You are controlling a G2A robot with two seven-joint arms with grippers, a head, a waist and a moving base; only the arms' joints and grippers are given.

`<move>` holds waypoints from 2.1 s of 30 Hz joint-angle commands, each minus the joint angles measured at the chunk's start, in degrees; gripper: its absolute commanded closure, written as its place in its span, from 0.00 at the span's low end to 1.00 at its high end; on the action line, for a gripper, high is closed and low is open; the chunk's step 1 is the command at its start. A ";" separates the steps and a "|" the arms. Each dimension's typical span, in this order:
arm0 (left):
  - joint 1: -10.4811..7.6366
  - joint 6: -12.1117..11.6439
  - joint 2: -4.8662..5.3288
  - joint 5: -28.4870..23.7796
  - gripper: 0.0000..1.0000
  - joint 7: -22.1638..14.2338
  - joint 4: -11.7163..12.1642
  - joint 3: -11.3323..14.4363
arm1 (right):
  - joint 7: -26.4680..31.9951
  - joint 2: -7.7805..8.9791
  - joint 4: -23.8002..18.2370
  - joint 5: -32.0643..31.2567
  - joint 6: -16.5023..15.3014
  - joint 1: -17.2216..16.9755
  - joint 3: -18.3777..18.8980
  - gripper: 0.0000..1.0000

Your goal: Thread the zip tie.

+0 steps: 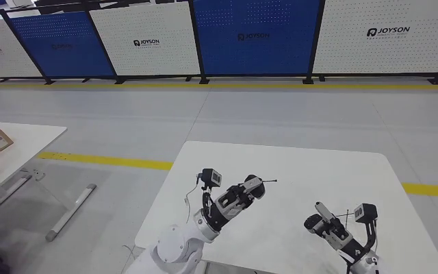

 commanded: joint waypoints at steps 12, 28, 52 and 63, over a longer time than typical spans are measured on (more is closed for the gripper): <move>-0.85 3.92 -0.16 -0.26 1.00 1.46 2.87 0.79 | 0.00 0.00 0.00 0.00 0.00 0.00 0.00 0.00; -5.68 9.82 -1.70 6.69 1.00 7.98 19.26 8.52 | 0.00 0.00 0.00 0.00 0.00 0.00 0.00 0.00; 2.79 -4.68 -0.83 6.91 1.00 7.65 -0.44 1.76 | 0.00 0.00 0.00 0.00 0.00 0.00 0.00 0.00; 2.83 -3.82 -0.87 7.40 1.00 8.05 -0.64 1.64 | 0.00 0.00 0.00 0.00 0.00 0.00 0.00 0.00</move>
